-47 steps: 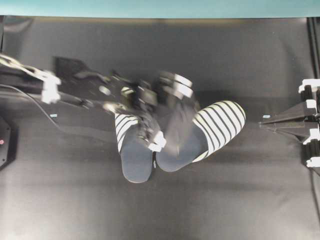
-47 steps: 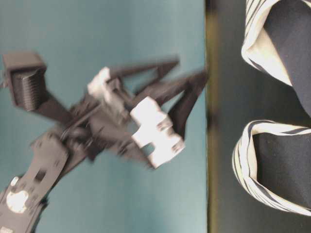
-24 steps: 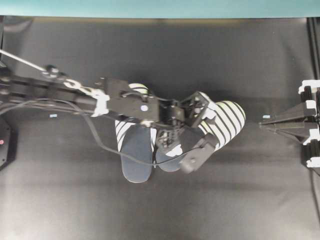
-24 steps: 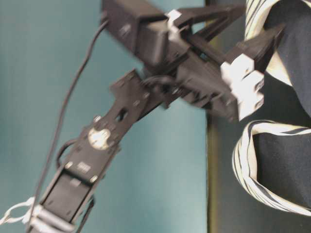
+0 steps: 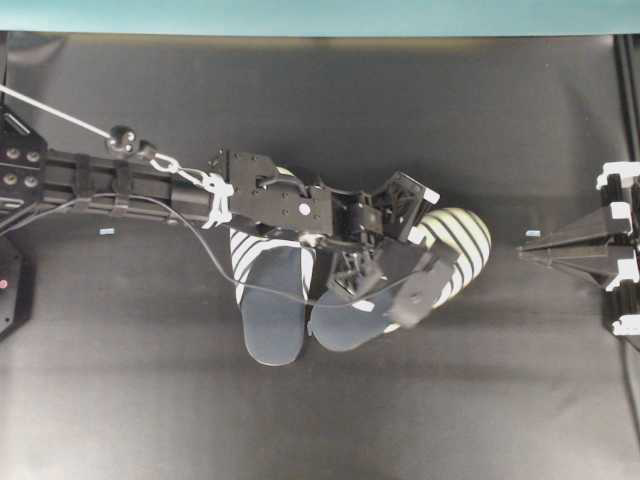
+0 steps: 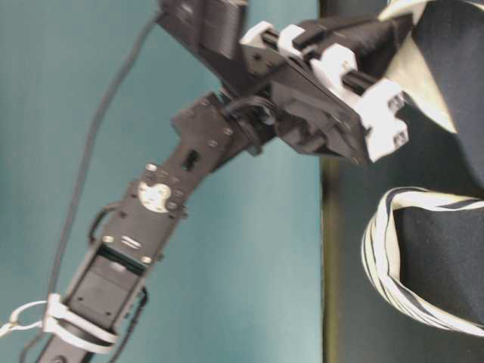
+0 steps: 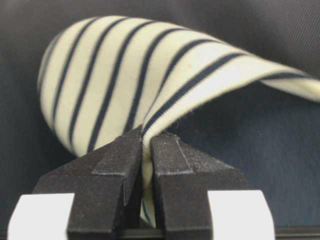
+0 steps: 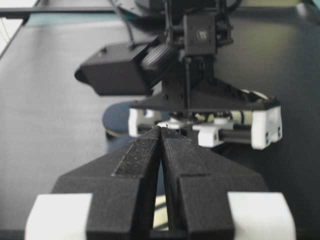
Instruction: Arrange the slippers with the left arm.
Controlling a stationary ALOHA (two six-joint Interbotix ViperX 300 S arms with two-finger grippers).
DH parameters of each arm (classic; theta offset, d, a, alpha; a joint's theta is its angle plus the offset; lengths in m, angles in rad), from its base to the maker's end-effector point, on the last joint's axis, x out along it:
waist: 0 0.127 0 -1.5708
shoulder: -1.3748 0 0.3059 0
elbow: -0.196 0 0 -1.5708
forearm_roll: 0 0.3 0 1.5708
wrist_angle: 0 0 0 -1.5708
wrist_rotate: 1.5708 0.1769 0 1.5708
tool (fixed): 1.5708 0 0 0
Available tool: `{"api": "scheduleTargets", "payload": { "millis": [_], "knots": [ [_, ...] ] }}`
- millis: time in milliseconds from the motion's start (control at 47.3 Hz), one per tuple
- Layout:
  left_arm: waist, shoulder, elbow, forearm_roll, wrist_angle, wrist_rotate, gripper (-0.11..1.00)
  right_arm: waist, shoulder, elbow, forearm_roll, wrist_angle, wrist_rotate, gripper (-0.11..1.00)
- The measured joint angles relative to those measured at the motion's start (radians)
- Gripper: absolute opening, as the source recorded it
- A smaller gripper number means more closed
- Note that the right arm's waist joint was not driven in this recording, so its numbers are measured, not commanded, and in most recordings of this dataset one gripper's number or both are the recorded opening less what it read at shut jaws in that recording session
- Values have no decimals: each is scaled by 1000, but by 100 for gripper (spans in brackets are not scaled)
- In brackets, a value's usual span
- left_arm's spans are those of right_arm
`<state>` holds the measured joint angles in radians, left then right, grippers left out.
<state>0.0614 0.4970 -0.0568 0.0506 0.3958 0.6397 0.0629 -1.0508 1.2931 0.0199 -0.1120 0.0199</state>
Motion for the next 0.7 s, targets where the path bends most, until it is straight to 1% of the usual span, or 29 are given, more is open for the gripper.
{"api": "scheduleTargets", "payload": {
  "millis": [85, 106, 232, 402, 465, 613, 697],
  "knots": [
    [0, -20, -21, 0, 46, -101, 1, -2, 0, 2, 0, 0, 0, 0],
    [0, -28, -28, 0, 64, -138, 1, -2, 0, 2, 0, 0, 0, 0],
    [12, -75, -49, 2, 173, -284, 1, 0, -5, 2, 0, 0, 0, 0],
    [44, -144, -38, 0, 314, -442, 1, 0, -14, 3, 2, 0, 0, 0],
    [63, -169, -14, 0, 331, -526, 1, -2, -18, 5, 0, 0, 0, 0],
    [86, -181, 40, 2, 333, -681, 1, -2, -23, 9, 2, 0, -2, 0],
    [92, -181, 63, 0, 341, -746, 1, -2, -25, 11, 2, 0, 0, 0]
  ]
}}
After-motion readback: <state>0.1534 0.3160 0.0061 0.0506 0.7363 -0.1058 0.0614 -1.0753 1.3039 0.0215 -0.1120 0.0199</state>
